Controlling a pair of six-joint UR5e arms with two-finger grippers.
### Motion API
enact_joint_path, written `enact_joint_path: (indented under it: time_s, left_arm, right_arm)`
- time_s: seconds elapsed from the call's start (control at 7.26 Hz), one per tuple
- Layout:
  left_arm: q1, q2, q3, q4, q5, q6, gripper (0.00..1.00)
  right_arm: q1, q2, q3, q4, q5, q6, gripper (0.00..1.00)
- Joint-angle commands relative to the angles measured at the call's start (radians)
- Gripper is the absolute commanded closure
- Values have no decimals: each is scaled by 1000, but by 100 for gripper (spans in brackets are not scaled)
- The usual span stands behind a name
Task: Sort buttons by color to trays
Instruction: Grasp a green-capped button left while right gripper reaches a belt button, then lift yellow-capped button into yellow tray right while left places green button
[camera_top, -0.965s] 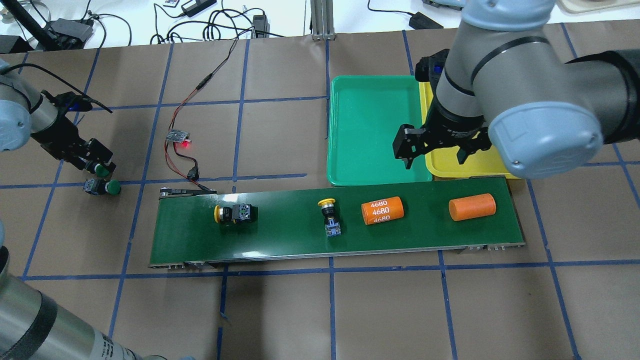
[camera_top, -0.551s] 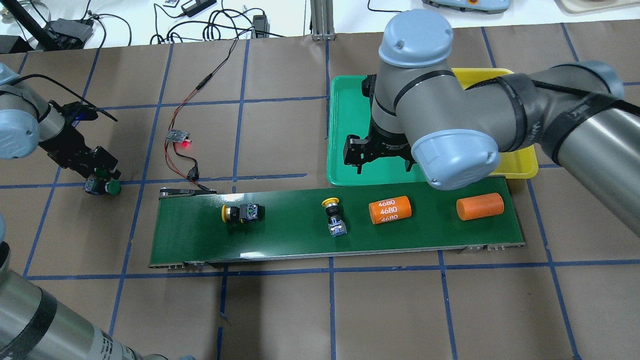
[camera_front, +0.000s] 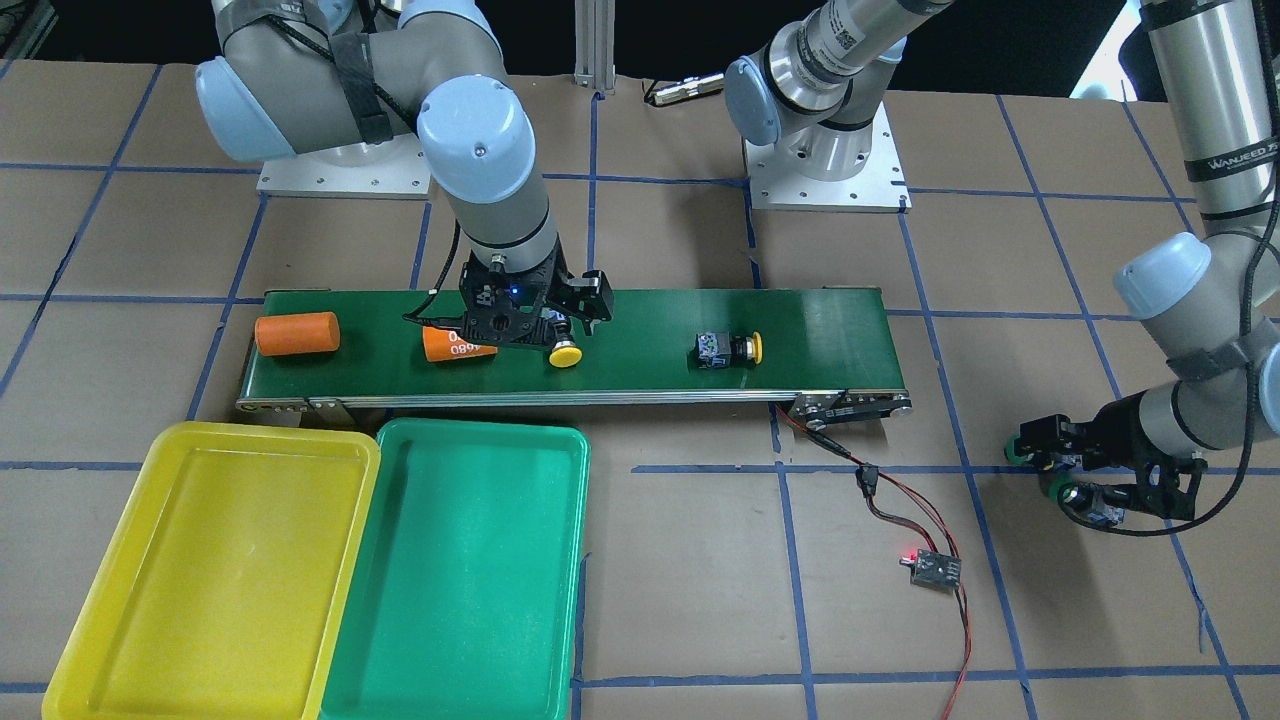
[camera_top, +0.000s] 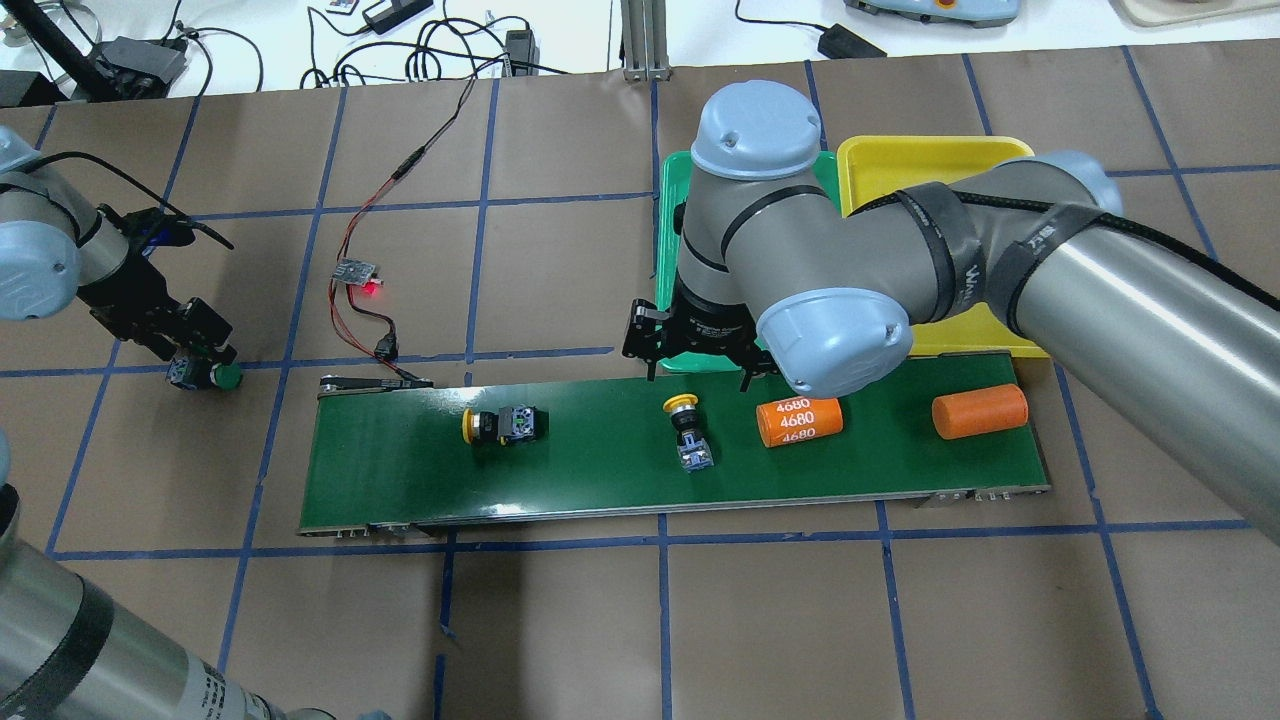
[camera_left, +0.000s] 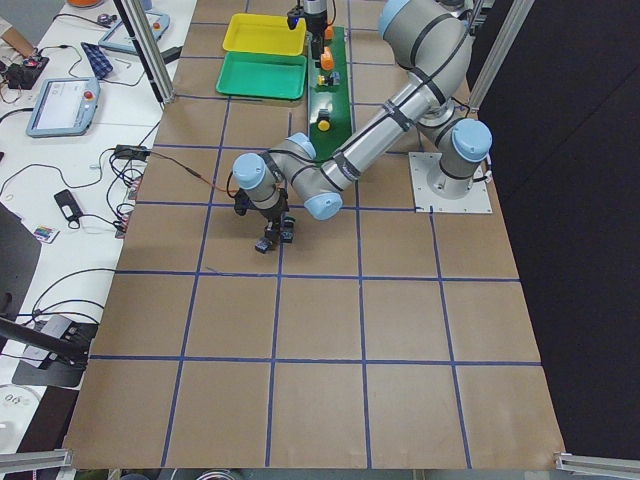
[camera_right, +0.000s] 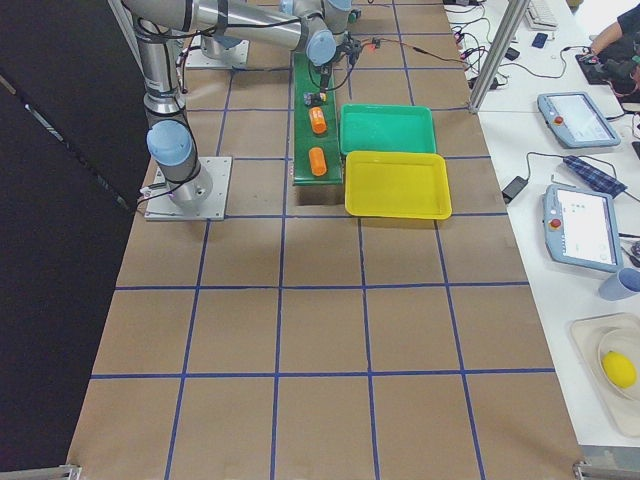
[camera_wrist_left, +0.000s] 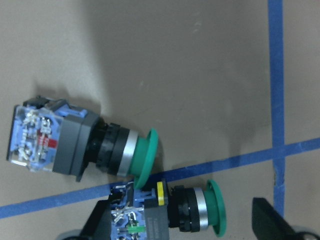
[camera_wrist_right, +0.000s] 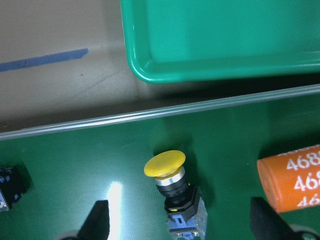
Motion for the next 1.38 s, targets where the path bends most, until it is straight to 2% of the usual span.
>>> enact_joint_path:
  time_s: [0.0,0.14,0.55,0.69,0.83,0.96,1.1,1.24]
  left_arm:
    - [-2,1,-2,3,56,-2,0]
    - [0,-3,-11,2,53,-4,0]
    - [9,-16,-33,2,9,-7,0]
    - [15,-20,-27,5,9,-7,27]
    - [15,-19,-31,5,4,-5,97]
    - [8,10,-28,-11,-11,-11,100]
    - [-3,62,-31,-65,-11,-69,100]
    - [-23,155,-28,-204,-60,-149,100]
  right_arm:
    - [36,26,8,4,-35,6,0]
    - [36,29,16,5,-151,6,0]
    - [36,64,39,4,-169,9,0]
    - [36,71,47,5,-166,7,2]
    - [36,72,61,10,-161,7,41]
    - [35,72,65,16,-167,7,89]
    - [35,66,64,18,-166,4,100]
    - [33,61,58,18,-169,4,100]
